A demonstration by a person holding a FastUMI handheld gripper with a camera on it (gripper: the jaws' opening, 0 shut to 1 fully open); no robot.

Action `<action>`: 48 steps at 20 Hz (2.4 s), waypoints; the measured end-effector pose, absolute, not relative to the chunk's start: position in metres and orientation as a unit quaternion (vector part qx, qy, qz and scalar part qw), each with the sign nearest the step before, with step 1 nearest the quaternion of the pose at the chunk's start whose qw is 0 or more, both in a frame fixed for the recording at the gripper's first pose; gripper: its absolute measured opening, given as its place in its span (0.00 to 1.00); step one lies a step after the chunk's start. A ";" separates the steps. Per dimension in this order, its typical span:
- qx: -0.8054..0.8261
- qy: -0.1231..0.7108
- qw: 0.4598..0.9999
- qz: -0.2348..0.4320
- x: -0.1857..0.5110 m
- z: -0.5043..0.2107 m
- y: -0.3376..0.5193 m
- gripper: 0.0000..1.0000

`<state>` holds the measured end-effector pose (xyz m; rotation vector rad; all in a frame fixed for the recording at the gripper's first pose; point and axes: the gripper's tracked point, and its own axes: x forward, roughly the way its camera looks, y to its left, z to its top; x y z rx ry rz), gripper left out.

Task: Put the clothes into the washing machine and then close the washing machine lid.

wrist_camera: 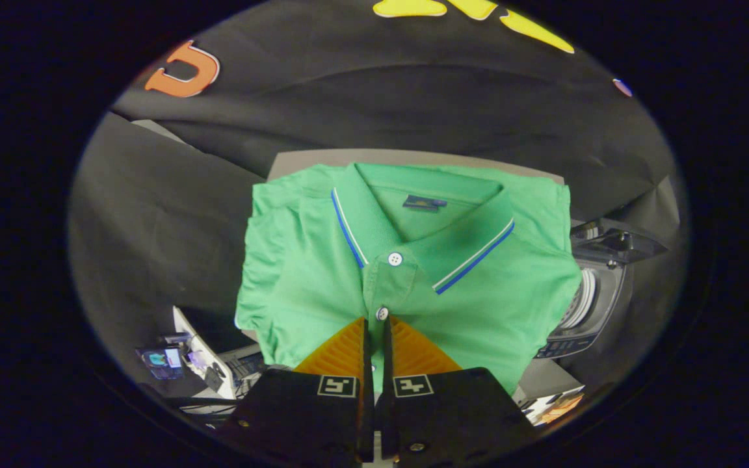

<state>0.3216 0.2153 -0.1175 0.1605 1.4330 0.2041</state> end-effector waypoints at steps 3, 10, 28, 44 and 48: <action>0.094 0.636 0.757 0.116 0.326 -0.090 0.209 0.08; 0.147 0.573 0.796 0.130 0.319 -0.006 0.184 0.08; 0.178 0.445 0.876 0.058 0.219 0.116 -0.005 0.07; 0.162 0.480 0.862 0.004 0.227 -0.003 -0.135 0.07; 0.126 0.480 0.868 -0.011 0.246 -0.041 -0.151 0.07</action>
